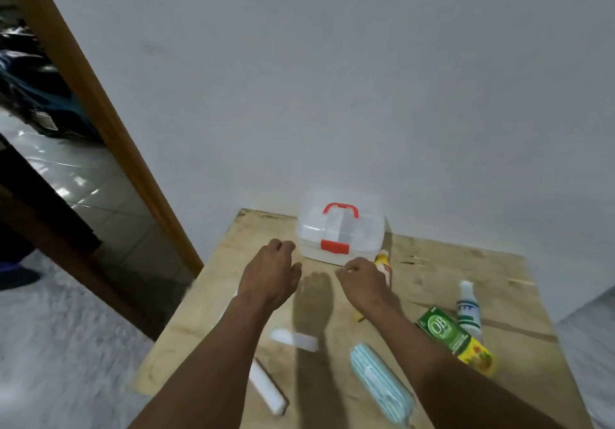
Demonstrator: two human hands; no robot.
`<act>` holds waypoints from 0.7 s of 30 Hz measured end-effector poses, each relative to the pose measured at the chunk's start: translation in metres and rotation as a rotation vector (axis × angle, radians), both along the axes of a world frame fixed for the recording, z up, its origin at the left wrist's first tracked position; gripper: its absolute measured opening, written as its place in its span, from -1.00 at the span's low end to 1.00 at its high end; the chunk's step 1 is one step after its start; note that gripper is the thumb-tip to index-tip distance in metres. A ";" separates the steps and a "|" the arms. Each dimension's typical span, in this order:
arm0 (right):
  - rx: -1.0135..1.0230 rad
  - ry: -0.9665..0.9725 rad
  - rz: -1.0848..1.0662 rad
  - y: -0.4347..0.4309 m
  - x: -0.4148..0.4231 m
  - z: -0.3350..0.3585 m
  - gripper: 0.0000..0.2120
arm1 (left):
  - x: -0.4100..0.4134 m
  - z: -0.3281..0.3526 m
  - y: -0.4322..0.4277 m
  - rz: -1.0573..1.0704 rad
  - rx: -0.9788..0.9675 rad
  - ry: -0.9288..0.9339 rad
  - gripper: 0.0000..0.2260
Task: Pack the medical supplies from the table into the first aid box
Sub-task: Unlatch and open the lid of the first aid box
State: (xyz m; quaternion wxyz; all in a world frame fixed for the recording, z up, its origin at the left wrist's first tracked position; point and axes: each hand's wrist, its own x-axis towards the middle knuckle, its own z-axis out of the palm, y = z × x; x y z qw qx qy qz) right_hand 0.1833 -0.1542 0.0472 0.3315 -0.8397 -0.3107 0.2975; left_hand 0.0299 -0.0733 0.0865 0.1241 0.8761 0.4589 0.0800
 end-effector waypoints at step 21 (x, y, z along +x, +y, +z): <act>0.459 0.799 -1.017 0.107 -0.030 -0.057 -0.62 | 0.047 -0.082 0.148 -0.422 -0.206 -0.288 -0.66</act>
